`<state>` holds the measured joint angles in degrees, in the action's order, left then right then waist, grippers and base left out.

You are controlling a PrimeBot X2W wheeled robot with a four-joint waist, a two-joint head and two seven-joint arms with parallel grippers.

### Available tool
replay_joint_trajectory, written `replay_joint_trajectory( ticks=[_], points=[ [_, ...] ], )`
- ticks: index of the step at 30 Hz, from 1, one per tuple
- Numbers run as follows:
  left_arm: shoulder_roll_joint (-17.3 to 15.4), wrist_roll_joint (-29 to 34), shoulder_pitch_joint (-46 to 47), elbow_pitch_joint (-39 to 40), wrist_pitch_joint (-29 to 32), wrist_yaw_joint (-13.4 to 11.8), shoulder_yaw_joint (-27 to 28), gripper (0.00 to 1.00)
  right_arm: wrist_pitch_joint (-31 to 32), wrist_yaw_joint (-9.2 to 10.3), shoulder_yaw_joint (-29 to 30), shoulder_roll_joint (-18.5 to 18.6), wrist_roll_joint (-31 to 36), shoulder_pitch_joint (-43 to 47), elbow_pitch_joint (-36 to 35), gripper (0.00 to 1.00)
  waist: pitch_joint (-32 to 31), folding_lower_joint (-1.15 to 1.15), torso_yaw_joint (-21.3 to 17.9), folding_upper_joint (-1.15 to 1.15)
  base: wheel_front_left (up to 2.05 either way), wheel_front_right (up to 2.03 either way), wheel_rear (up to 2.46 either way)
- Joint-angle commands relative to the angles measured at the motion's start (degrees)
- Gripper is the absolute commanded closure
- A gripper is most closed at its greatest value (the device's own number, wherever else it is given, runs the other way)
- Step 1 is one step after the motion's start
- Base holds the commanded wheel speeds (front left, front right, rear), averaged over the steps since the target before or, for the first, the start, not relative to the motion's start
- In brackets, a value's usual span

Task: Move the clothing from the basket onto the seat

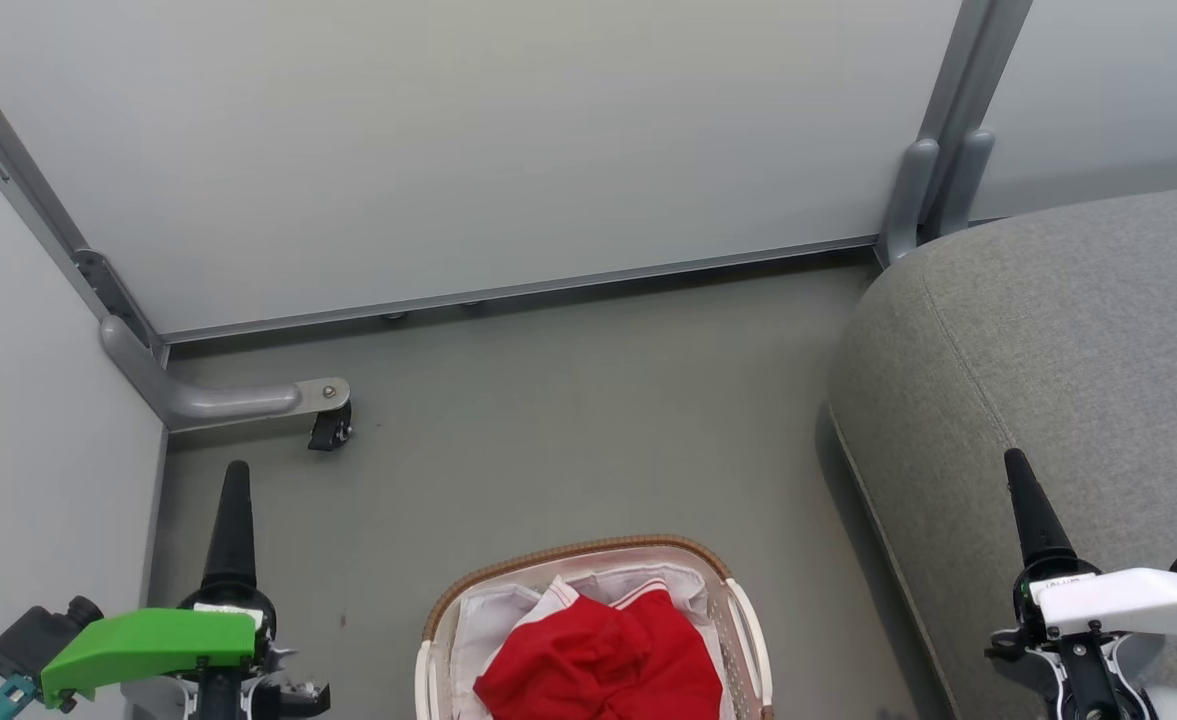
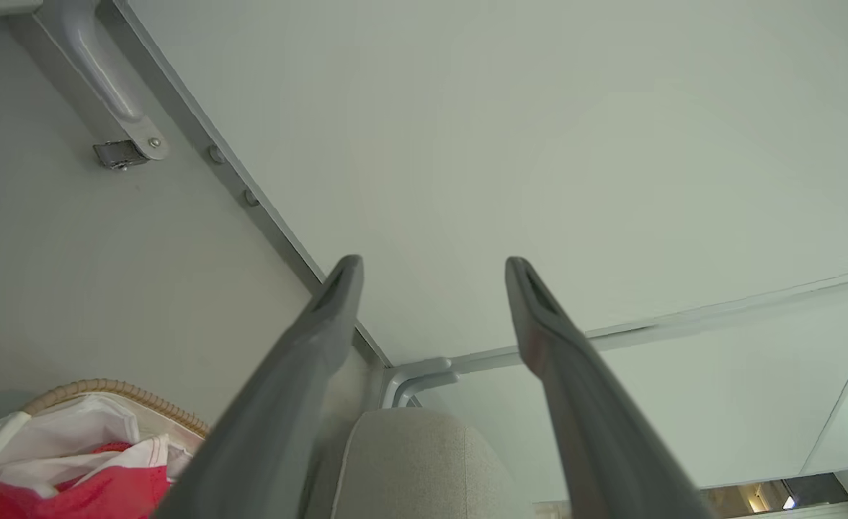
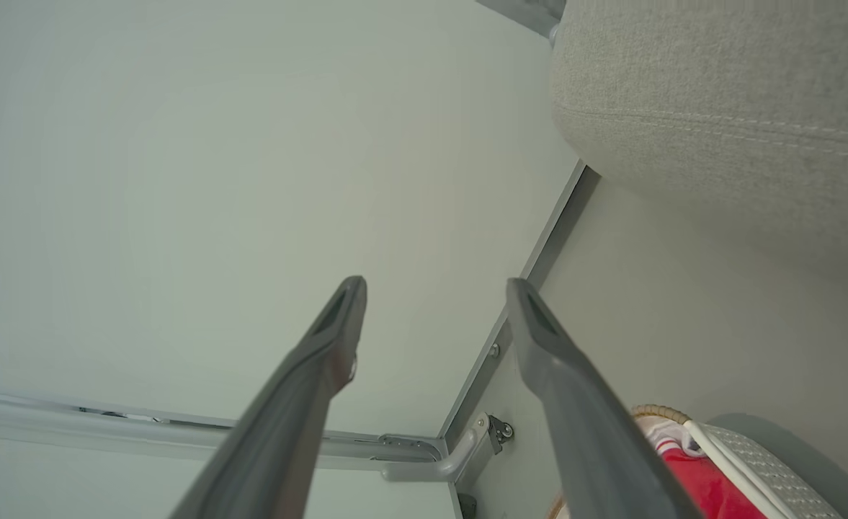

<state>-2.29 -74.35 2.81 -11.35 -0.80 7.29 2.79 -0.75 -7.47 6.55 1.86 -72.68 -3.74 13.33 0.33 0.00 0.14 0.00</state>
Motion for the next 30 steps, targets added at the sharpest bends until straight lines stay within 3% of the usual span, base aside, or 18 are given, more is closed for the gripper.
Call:
replay_joint_trajectory(
  ticks=[1, 20, 30],
  points=[
    [-0.3, 2.8, 0.8, 1.6, -0.7, -0.1, -0.4, 0.0, -0.7, -0.01, 0.2, 0.6, 2.5, -0.5, -1.4, 0.0, 0.0, 0.0, 0.0, 0.0, 0.0, 0.0, 0.0],
    [-0.4, 23.9, -1.0, 3.5, -4.5, -3.0, -4.5, 0.0, -4.5, -0.02, -3.6, 0.7, 26.4, 0.5, -3.9, 0.0, 0.1, 0.0, 0.2, 0.0, 0.0, 0.0, 0.0],
    [-0.5, 32.1, -2.7, 2.4, -6.2, -3.2, -5.3, 0.0, -6.2, -0.02, -4.0, 0.8, 33.8, 1.4, -3.7, 0.0, 0.0, 0.0, 0.2, 0.0, 0.0, 0.0, 0.0]
  ],
)
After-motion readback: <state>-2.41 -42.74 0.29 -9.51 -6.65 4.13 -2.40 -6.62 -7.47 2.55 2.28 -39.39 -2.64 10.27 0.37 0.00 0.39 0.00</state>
